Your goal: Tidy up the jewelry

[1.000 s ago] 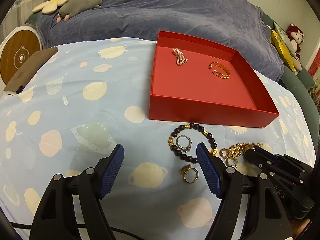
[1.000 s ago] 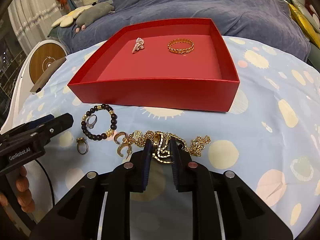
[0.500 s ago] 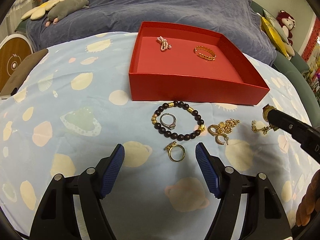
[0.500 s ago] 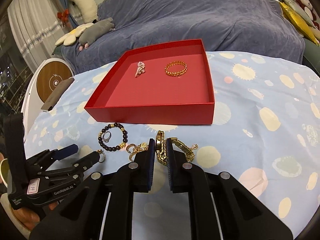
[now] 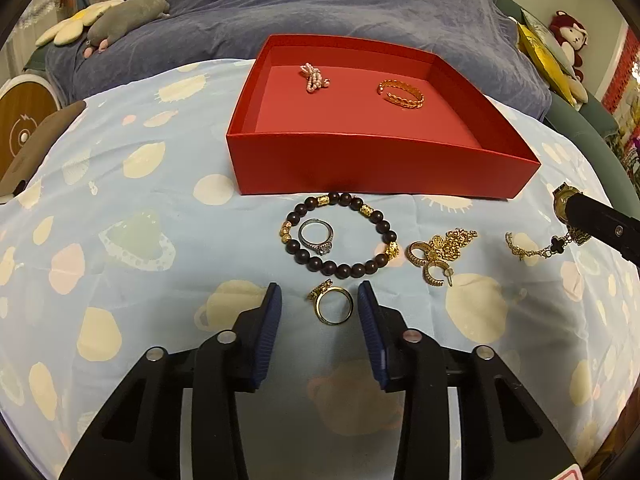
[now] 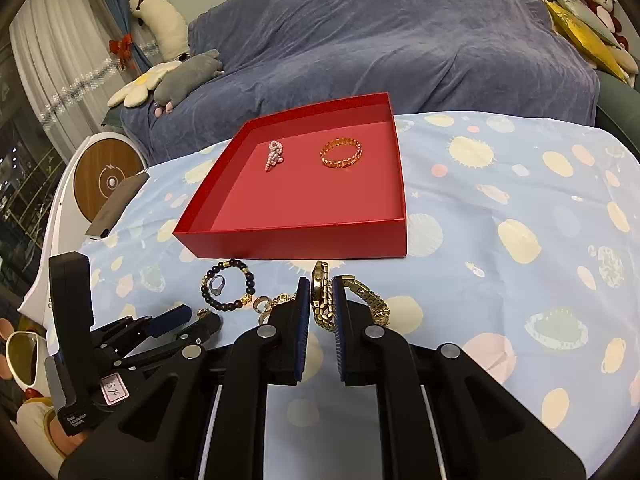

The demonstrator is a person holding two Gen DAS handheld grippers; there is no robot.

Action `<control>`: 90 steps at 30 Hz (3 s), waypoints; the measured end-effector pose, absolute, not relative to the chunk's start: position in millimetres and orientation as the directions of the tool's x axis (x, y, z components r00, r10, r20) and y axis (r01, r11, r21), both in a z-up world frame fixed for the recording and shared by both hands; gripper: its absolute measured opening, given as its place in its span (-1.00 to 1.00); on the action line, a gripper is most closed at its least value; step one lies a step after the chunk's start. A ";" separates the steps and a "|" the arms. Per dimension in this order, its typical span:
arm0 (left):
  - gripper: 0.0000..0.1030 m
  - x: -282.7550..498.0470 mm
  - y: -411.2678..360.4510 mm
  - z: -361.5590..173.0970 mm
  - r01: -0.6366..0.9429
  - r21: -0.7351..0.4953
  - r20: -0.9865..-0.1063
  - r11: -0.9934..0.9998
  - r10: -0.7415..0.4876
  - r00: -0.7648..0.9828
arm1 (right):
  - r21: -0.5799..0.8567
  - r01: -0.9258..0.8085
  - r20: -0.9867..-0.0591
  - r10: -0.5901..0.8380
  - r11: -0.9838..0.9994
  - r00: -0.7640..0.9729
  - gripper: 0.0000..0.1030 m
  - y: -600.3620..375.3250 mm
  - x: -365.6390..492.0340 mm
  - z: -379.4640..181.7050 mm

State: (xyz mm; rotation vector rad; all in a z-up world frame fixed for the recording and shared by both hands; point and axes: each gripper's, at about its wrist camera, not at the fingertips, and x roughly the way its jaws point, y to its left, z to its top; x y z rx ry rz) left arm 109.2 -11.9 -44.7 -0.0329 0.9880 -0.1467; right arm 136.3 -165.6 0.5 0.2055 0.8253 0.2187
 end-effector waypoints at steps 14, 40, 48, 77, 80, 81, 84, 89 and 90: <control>-0.87 103.3 -4.3 -19.0 0.132 -0.171 -0.797 0.976 -0.216 0.564 | 0.281 -0.128 -0.682 0.291 0.951 0.671 -0.79 -156.3 136.2 12.3; -0.87 216.6 1.1 55.4 0.139 -0.179 -0.680 0.974 -0.225 0.698 | 0.309 -0.139 -0.612 0.309 0.941 0.728 -0.79 -168.6 249.1 57.9; -0.87 258.5 -0.1 21.0 0.127 -0.158 -0.725 0.979 -0.202 0.659 | 0.273 -0.126 -0.686 0.285 0.954 0.669 -0.79 -158.8 289.2 13.6; -0.87 227.3 -4.6 57.8 0.150 -0.179 -0.669 0.972 -0.232 0.706 | 0.423 -0.215 -0.535 0.434 0.880 0.725 -0.79 -176.3 178.7 80.6; -0.87 222.3 -6.2 63.3 0.153 -0.176 -0.658 0.972 -0.232 0.716 | 0.430 -0.231 -0.536 0.453 0.873 0.712 -0.79 -169.0 163.2 77.0; -0.86 220.9 -6.6 64.5 0.154 -0.176 -0.656 0.972 -0.232 0.718 | 0.432 -0.238 -0.540 0.460 0.870 0.705 -0.79 -166.5 159.9 74.7; -0.86 218.5 -5.3 61.8 0.149 -0.172 -0.659 0.974 -0.226 0.717 | 0.412 -0.239 -0.571 0.454 0.879 0.684 -0.79 -157.3 153.8 62.6; -0.86 218.6 1.6 49.4 0.120 -0.179 -0.690 0.977 -0.211 0.693 | 0.472 -0.210 -0.614 0.490 0.857 0.619 -0.79 -154.3 146.1 36.7; -0.86 218.6 2.5 47.5 0.117 -0.178 -0.694 0.977 -0.209 0.689 | 0.486 -0.207 -0.617 0.501 0.849 0.607 -0.79 -152.9 141.2 31.8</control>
